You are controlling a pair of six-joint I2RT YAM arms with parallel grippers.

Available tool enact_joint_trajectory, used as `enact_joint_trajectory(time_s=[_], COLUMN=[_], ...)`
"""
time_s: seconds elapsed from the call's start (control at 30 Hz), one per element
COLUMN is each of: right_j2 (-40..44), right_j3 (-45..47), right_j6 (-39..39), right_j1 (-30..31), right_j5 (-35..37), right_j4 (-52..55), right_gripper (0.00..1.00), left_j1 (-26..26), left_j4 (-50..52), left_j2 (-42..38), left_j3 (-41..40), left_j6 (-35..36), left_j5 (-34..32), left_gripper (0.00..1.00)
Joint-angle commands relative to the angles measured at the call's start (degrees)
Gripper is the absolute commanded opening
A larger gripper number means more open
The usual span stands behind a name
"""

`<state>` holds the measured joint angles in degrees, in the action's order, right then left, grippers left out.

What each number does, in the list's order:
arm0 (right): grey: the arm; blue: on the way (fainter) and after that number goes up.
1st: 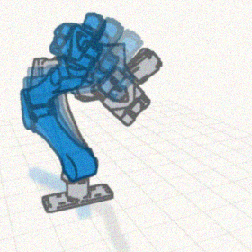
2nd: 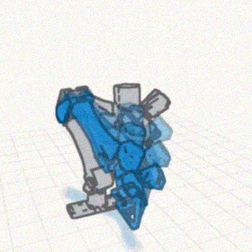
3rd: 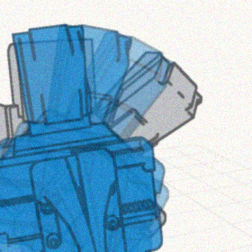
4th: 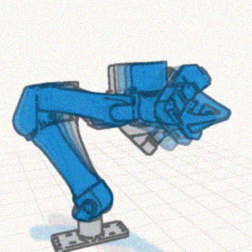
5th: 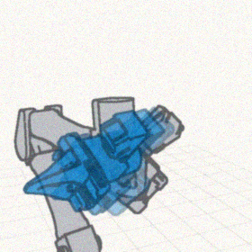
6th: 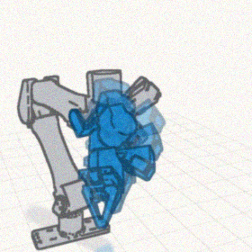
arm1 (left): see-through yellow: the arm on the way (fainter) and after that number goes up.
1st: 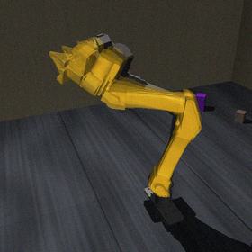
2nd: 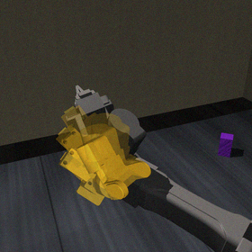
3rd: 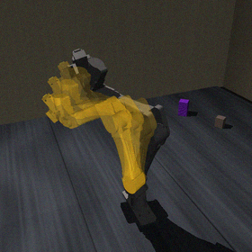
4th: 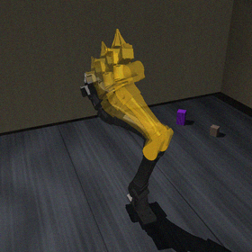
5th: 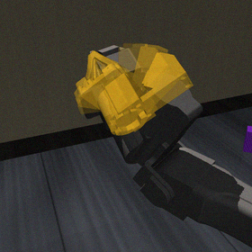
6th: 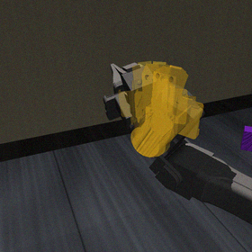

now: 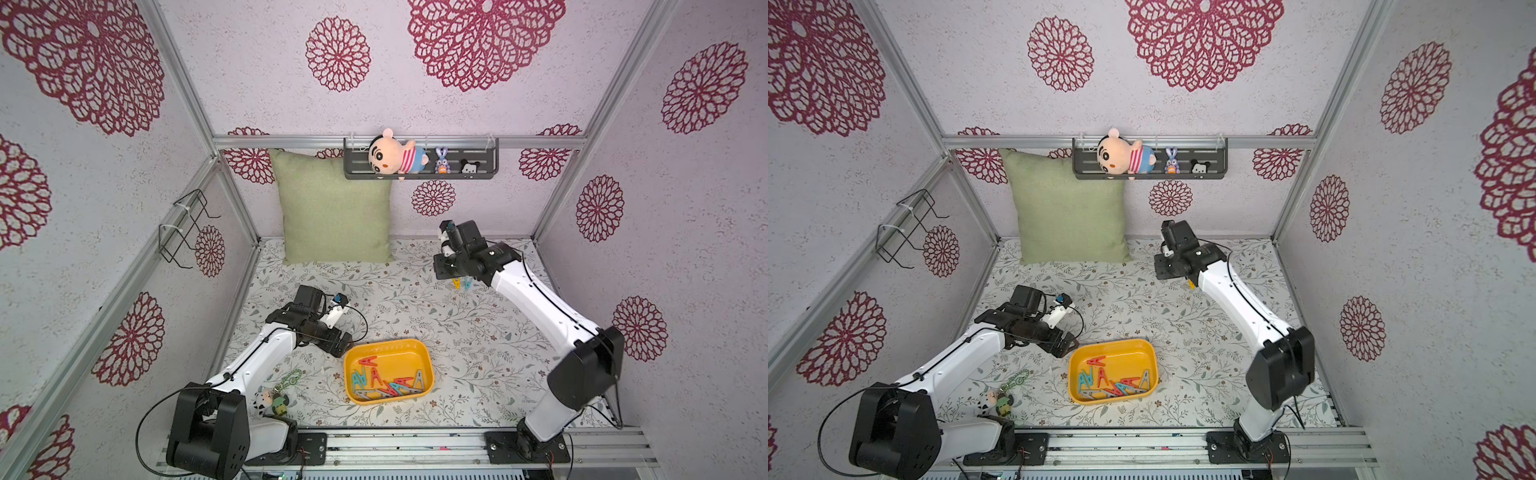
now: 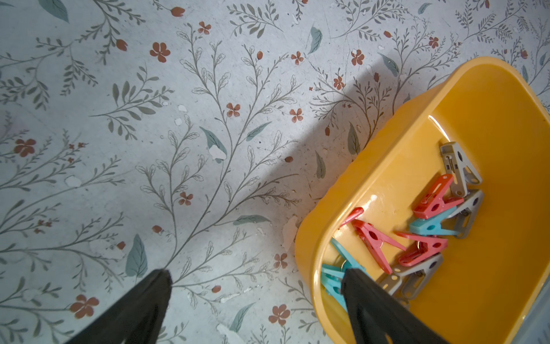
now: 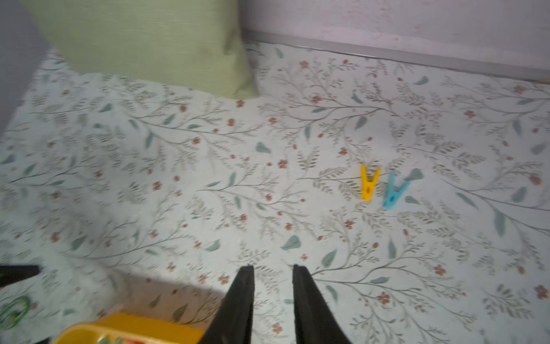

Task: Take the clothespins out of the storage box
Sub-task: Pick up the clothespin from the storage box.

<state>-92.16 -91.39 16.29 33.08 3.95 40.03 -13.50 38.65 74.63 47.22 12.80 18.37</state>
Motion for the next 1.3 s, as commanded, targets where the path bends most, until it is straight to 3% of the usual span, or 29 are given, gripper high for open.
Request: enact_joint_trajectory(time_s=[0.0, 0.23, 0.53, 0.83, 1.27], right_j2=[4.8, 5.8, -3.4, -12.2, -15.6], right_j3=[7.0, 16.7, 20.0, 17.4, 16.7], right_j6=[7.3, 13.5, 18.9, 22.2, 25.4], right_j1=[5.7, 22.7, 34.6, 37.8, 37.2], right_j5=[-0.3, 2.0, 2.6, 5.3, 9.3], right_j4=[-3.0, -9.0, -18.3, -19.6, -16.2], right_gripper=[0.29, 0.29, 0.28, 0.27, 0.25], left_j1=[-0.3, -0.3, 1.0, 2.9, 3.0], left_j4=[-0.3, -1.0, -1.1, -1.5, -1.5], left_j2=[-0.5, -0.3, -0.5, -1.0, -0.6], left_j3=[-0.1, 0.1, 0.4, 0.4, 0.3], left_j6=[-0.1, -0.9, -1.6, -2.3, -2.0], left_j5=[-0.6, -2.4, -1.9, -2.5, -2.0], left_gripper=[0.98, 0.98, 0.98, 0.98, 0.98])
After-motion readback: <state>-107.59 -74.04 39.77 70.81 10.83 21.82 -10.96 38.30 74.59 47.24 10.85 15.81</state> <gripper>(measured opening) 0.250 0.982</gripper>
